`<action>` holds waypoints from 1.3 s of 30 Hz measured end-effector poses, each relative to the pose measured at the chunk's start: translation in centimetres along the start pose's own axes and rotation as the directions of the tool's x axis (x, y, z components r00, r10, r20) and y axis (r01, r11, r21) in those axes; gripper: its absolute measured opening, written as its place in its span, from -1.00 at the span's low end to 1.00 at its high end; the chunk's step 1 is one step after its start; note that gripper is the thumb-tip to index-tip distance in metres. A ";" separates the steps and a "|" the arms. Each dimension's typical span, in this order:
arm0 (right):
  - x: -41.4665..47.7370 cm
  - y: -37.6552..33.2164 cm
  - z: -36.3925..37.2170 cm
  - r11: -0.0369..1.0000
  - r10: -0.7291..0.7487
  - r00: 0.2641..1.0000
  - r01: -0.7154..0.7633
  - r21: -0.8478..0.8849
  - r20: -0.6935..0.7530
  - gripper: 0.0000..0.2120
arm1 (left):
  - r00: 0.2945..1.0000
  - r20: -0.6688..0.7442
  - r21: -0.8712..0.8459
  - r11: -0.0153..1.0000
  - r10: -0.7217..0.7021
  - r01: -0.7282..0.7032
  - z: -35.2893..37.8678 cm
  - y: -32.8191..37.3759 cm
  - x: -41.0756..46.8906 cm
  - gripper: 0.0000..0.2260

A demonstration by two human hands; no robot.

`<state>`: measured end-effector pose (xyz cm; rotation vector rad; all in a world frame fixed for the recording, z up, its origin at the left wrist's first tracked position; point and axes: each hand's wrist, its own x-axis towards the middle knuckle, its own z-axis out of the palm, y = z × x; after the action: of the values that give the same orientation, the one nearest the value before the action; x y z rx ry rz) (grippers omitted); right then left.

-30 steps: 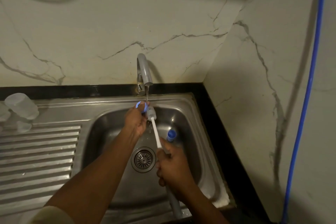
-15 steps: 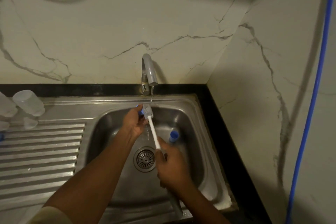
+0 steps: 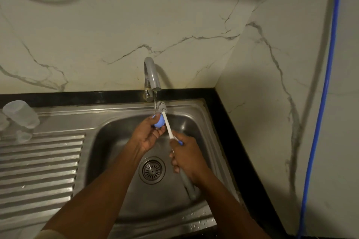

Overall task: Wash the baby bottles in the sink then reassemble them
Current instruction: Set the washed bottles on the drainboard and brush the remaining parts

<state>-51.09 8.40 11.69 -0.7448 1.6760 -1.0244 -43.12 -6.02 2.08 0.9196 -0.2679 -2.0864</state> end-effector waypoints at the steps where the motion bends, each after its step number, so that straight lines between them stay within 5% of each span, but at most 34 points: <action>1: -0.2 -0.1 0.2 1.000 0.004 1.000 -0.004 -0.001 0.015 -0.65 | 1.000 -0.006 -0.025 1.000 0.012 -0.012 0.1 0.2 0.2 -0.82; 5: -2.7 1.3 1.4 1.000 0.025 0.998 -0.024 -0.020 0.061 -0.61 | 0.993 -0.111 -0.103 0.994 0.032 -0.044 -0.3 2.1 1.2 -0.77; 10: -0.3 -0.4 0.7 0.998 0.010 1.000 -0.010 0.055 -0.003 -0.63 | 0.999 0.010 -0.003 0.999 -0.034 0.034 0.4 1.3 0.3 -0.80; 14: -2.3 0.8 1.2 1.000 0.009 0.998 -0.008 -0.021 0.060 -0.62 | 0.997 -0.075 -0.135 0.990 0.022 -0.032 0.2 2.7 0.7 -0.70; 20: 0.1 0.3 0.6 1.000 0.015 0.999 -0.015 0.005 -0.036 -0.60 | 1.000 0.008 -0.015 1.000 -0.028 0.028 0.8 1.6 -0.2 -0.75; 25: -2.2 0.9 1.3 0.997 -0.003 0.999 0.007 -0.070 0.052 -0.61 | 0.995 -0.096 -0.089 0.995 0.027 -0.036 0.7 3.1 0.2 -0.73; 29: 0.3 -0.2 0.6 1.000 0.001 0.999 -0.002 -0.026 -0.040 -0.64 | 0.999 0.006 0.060 0.997 -0.042 0.042 0.9 1.8 -0.1 -0.78; 35: -2.4 0.9 1.8 0.992 0.014 0.997 -0.004 -0.127 0.078 -0.61 | 0.989 -0.144 -0.037 0.999 0.029 -0.035 0.3 2.9 0.4 -0.81; 39: -0.4 0.4 2.2 0.994 -0.002 1.000 0.004 -0.112 0.013 -0.64 | 0.996 -0.086 0.008 1.000 -0.005 0.006 -0.6 2.8 0.2 -0.73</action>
<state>-48.88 8.32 11.19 -0.8252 1.7333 -0.9314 -41.11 -7.88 2.84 1.0129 -0.2291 -2.0467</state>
